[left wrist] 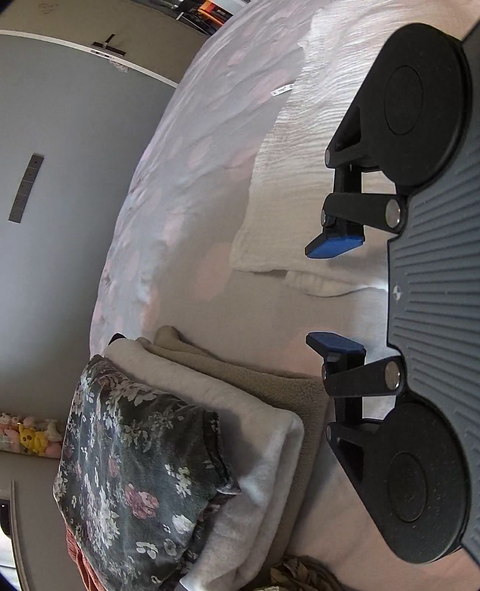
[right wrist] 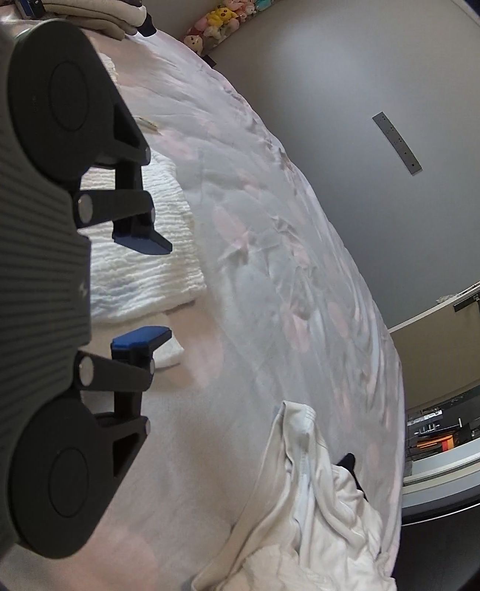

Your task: Fold clothes

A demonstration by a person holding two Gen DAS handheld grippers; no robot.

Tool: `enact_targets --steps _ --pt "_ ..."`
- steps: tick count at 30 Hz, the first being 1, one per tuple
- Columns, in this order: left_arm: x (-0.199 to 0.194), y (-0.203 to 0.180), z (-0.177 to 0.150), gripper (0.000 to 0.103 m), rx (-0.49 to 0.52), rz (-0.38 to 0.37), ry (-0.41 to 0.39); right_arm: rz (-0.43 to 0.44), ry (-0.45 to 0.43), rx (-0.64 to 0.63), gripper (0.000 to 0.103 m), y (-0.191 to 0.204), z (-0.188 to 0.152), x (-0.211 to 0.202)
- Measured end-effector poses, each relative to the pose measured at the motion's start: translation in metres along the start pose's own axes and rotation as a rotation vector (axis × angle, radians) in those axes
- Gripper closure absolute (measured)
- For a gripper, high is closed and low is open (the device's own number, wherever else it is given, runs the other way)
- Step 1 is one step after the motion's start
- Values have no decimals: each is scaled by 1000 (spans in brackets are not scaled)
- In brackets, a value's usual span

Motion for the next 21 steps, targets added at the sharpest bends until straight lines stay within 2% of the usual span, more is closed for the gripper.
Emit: enact_targets --steps 5,9,10,11,12,14,15,16,21 --pt "28 -9 14 60 -23 -51 10 -1 9 6 56 1 3 29" --pt "58 -27 19 60 21 -52 101 11 24 1 57 3 2 43" --pt "65 -30 19 62 32 -41 119 12 25 -4 61 3 2 44" --pt "68 -32 17 66 43 -26 122 12 29 -1 73 3 2 45" --pt "71 -34 15 75 57 -16 122 12 33 6 83 2 1 45" --pt "71 -37 11 86 94 -21 108 14 30 22 91 0 1 44" --pt "69 -38 10 96 110 -27 99 21 22 31 97 0 2 42" --pt "67 -40 9 99 124 -31 89 23 11 39 96 -1 3 40" --pt "48 -45 15 100 142 -32 14 -10 -46 35 98 1 8 27"
Point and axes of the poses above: each gripper's, at about its wrist camera, not at the fingertips, and x roughly the way its jaws point, y to its left, z to its top, the point moved 5 cm from there along x, roughly the way its jaws point, and after that the axes turned 5 degrees about -x, right-handed, at the moved point
